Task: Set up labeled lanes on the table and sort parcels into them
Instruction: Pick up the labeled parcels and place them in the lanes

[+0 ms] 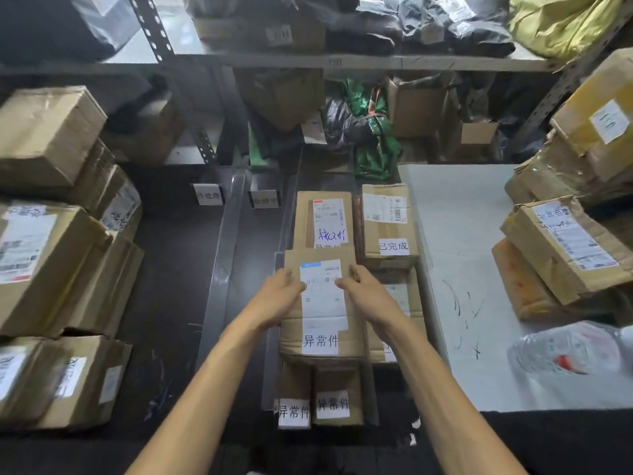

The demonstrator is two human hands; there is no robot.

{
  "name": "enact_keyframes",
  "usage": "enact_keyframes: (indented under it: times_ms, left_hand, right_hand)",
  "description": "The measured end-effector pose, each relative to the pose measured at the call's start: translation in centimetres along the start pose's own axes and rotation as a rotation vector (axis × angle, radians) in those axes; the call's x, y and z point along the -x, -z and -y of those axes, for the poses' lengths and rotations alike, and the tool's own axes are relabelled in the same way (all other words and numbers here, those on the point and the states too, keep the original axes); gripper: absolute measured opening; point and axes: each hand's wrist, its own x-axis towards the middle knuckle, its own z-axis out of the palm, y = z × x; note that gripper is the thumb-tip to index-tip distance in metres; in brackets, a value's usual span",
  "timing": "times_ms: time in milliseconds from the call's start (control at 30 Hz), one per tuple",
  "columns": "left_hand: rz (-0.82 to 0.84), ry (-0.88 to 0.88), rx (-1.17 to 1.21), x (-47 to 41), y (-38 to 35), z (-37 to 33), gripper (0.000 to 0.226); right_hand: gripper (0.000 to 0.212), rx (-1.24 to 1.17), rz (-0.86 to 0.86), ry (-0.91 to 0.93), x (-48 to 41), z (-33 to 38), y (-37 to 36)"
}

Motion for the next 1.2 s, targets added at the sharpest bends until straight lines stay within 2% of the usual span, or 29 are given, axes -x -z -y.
enact_keyframes:
  times_ms: [167, 267, 400, 500, 600, 700, 767, 867, 1033, 1200]
  left_hand:
    - [-0.025, -0.044, 0.06, 0.6, 0.5, 1.3, 0.047]
    - [-0.009, -0.065, 0.106, 0.2, 0.8, 2.3, 0.048]
    - [0.07, -0.091, 0.098, 0.2, 0.5, 2.8, 0.051]
    - [0.12, -0.105, 0.151, -0.1, 0.6, 3.0, 0.066]
    - [0.138, -0.117, 0.21, -0.1, 0.9, 3.4, 0.065]
    - [0.152, -0.158, 0.235, 0.6, 1.5, 3.0, 0.066]
    - [0.131, -0.209, 0.226, 1.0, 2.4, 2.1, 0.074]
    - [0.076, -0.262, 0.243, 0.9, 4.0, 0.2, 0.086]
    - [-0.014, -0.314, 0.254, -2.2, 5.8, -2.9, 0.072]
    - [-0.08, -0.207, 0.341, -9.0, 4.8, -4.9, 0.074]
  right_hand:
    - [0.04, 0.149, -0.085, 0.1, 0.4, 0.1, -1.3]
    - [0.047, 0.237, -0.178, 0.084, 0.1, -0.7, -2.5]
    - [0.037, 0.203, -0.249, -0.035, 0.2, -2.2, -4.3]
    - [0.028, 0.113, -0.304, -0.049, 0.5, -2.2, -5.1]
    - [0.032, 0.072, -0.361, -0.077, 1.5, -1.8, -5.5]
    - [0.027, 0.04, -0.403, -0.042, 2.6, -0.9, -5.6]
    - [0.03, 0.008, -0.437, -0.046, 3.0, 0.1, -5.4]
    - [0.048, -0.029, -0.497, 0.002, 3.0, 2.3, -4.8]
    - [0.044, -0.048, -0.495, 0.1, 0.4, 6.2, -3.5]
    - [0.045, -0.037, -0.418, 0.106, -6.6, 8.5, -2.3]
